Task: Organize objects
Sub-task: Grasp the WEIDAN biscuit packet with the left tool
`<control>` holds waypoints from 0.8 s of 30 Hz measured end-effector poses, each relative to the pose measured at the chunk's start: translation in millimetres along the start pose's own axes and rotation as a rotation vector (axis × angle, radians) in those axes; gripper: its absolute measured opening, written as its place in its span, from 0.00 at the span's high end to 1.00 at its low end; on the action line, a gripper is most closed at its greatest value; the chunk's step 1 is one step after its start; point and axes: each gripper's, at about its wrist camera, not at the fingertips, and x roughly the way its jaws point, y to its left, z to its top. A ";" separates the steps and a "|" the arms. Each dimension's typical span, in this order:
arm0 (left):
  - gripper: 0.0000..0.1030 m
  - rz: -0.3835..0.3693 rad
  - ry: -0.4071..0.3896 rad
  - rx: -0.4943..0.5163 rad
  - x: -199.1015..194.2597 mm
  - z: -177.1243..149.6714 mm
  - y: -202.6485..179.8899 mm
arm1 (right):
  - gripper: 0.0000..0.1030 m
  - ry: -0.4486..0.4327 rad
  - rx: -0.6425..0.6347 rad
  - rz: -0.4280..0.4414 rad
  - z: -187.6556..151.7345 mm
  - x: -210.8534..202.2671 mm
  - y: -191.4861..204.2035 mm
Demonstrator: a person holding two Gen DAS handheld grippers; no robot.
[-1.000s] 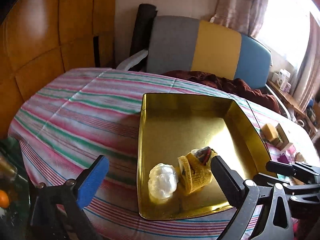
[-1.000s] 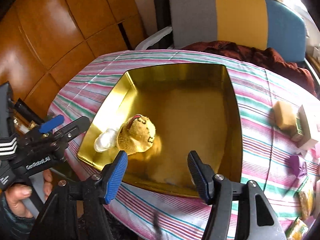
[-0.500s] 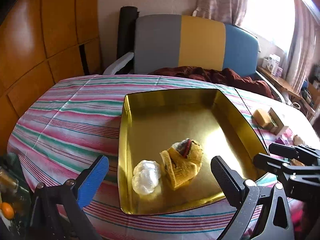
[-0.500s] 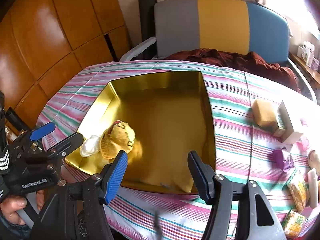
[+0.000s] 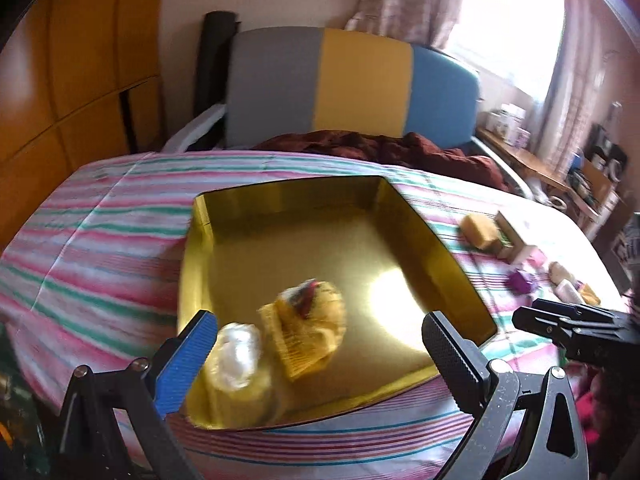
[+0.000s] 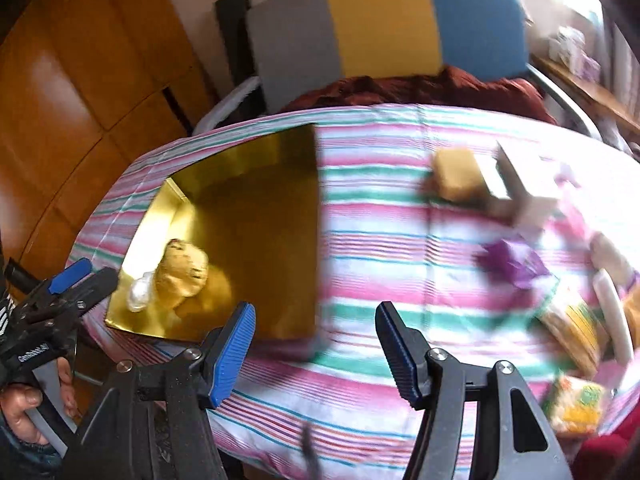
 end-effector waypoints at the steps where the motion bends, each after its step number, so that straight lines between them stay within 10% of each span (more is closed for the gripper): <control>1: 0.00 -0.014 0.000 0.018 0.7 1.4 -5.8 | 0.39 -0.001 0.020 -0.016 -1.5 -4.2 -9.9; 15: 0.00 -0.388 0.073 0.474 27.6 0.8 -175.7 | 0.38 -0.181 0.399 -0.324 -18.9 -111.6 -171.8; 24: 0.00 -0.572 0.132 0.769 51.7 -26.0 -272.3 | 0.32 -0.194 0.535 -0.328 -37.3 -124.1 -224.2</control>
